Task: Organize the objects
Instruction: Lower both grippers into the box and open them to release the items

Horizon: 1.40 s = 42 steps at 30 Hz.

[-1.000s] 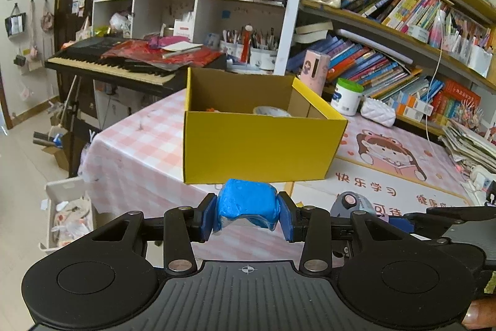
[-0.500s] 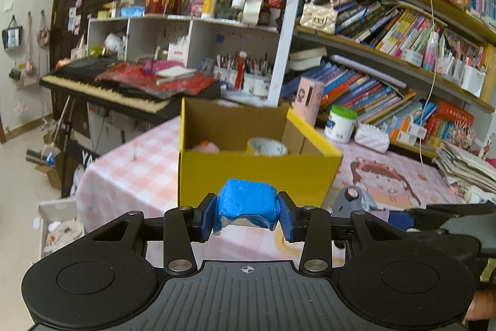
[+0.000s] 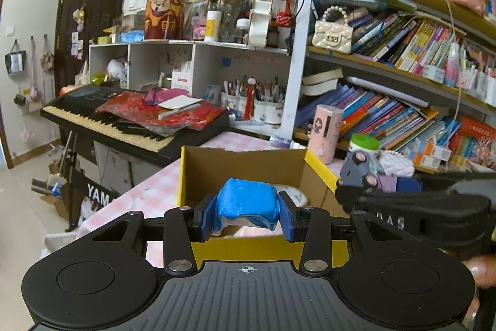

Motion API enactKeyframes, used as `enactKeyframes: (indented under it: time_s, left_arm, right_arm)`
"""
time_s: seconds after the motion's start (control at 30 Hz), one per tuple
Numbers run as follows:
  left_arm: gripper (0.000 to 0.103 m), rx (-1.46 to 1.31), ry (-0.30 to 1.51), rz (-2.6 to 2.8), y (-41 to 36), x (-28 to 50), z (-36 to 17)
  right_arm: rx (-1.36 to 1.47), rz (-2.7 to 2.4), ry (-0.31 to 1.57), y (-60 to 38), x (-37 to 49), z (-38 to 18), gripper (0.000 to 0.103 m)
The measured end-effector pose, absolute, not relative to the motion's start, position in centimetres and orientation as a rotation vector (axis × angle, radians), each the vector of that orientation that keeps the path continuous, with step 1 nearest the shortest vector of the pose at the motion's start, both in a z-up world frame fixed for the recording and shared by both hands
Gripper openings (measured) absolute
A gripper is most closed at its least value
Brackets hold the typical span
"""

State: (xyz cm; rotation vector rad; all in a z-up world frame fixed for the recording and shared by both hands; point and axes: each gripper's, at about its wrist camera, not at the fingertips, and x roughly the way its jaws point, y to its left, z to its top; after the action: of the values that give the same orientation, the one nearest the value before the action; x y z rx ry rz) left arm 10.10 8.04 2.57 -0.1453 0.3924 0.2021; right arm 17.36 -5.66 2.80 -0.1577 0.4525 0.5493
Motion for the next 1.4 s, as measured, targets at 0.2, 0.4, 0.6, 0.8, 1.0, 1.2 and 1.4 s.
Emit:
enactKeyframes:
  time_s: [0.2,0.4,0.6,0.8,1.0,1.2,1.4]
  left_arm:
    - [0.040,-0.103,0.443,0.222,7.9,13.3,1.5]
    - [0.040,-0.045,0.501,0.234,7.3,15.7,0.2]
    - [0.040,-0.017,0.574,0.243,7.2,17.5,-1.0]
    - [0.040,-0.006,0.628,0.243,7.2,18.9,-1.9]
    - [0.040,-0.013,0.646,0.246,7.4,19.5,-2.1]
    - [0.040,-0.046,0.670,0.254,7.8,20.1,-2.3]
    - [0.041,-0.092,0.692,0.252,8.2,20.4,-2.4]
  right_arm:
    - [-0.181,0.575,0.448,-4.6,21.1,2.7,0.046]
    - [-0.223,0.609,0.482,-3.3,24.0,1.8,0.046]
    - [-0.295,0.665,0.529,-1.4,26.3,0.2,0.046]
    - [-0.376,0.722,0.588,0.5,28.1,-1.2,0.046]
    - [-0.450,0.756,0.645,2.0,29.2,-2.5,0.046]
    - [-0.472,0.772,0.711,2.7,30.4,-3.2,0.046]
    - [-0.485,0.777,0.779,3.1,31.7,-4.0,0.046]
